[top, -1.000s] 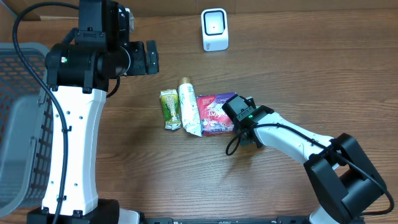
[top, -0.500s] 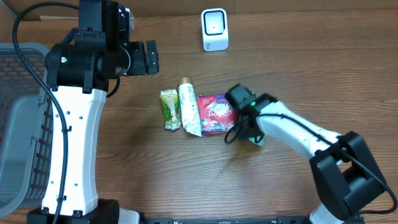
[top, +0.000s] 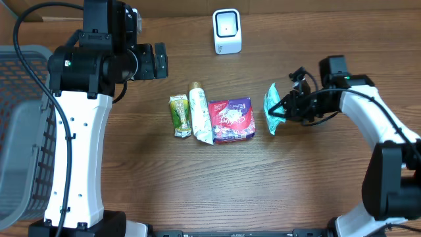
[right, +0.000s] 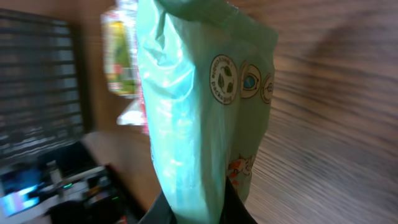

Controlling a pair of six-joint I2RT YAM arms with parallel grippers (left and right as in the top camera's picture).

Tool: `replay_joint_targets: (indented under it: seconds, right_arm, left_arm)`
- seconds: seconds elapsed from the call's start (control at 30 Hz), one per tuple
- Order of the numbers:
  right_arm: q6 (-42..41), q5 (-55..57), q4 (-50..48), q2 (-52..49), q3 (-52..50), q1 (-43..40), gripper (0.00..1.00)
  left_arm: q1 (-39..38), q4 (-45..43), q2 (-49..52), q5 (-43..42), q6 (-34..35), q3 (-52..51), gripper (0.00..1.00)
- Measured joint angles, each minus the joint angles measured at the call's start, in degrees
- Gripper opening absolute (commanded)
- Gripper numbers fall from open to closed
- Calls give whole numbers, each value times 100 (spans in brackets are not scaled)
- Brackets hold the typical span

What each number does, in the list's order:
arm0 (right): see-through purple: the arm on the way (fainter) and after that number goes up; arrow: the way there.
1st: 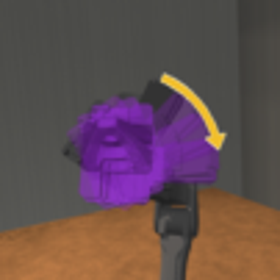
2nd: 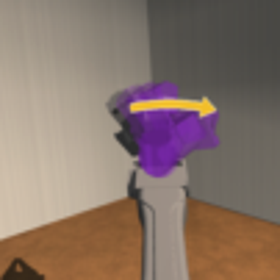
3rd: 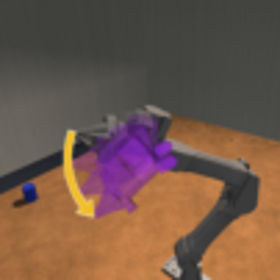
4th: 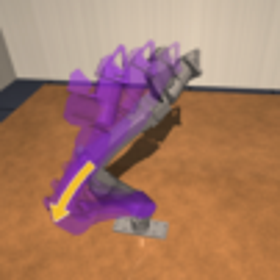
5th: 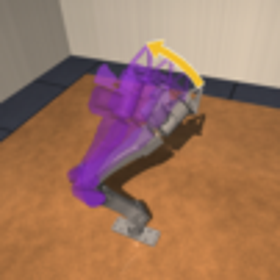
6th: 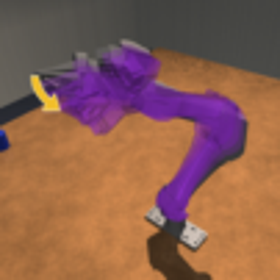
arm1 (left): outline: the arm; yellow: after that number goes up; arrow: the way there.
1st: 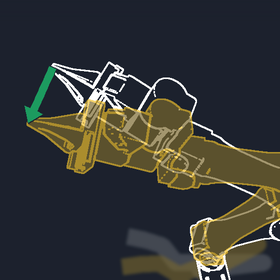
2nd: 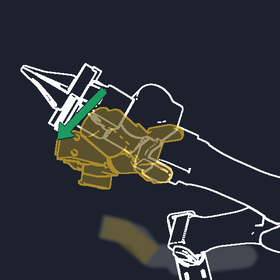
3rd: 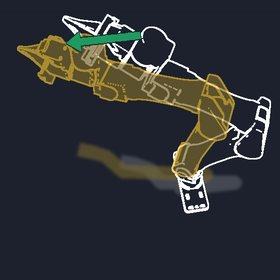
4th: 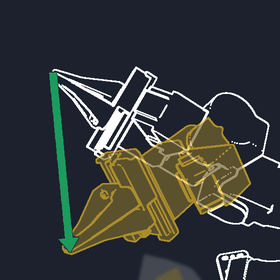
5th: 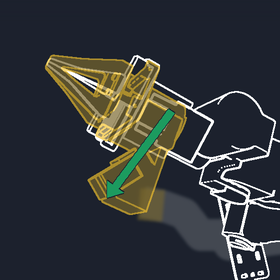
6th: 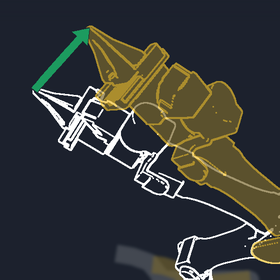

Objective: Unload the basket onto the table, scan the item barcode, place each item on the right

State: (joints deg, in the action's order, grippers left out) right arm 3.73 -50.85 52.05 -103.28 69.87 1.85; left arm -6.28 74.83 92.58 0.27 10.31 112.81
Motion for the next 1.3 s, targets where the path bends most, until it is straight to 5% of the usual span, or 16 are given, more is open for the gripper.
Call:
replay_joint_targets:
  seconds: [0.37,0.47,0.77,0.93,1.3]
  right_arm:
    - [1049,-1475,-44,-1751,22,-262,4]
    - [922,-1156,-74,-1794,42,-280,26]
    - [474,778,826,-1797,1036,-514,48]
    - [227,1749,1318,-1797,2203,-601,87]
    - [-271,2422,1989,-1797,2988,-581,100]
  left_arm:
    - [0,0,0,0,0,0,100]
    - [0,2,0,0,0,0,100]
    - [0,2,0,0,0,0,100]
    - [0,2,0,0,0,0,99]
    - [0,0,0,0,0,0,99]
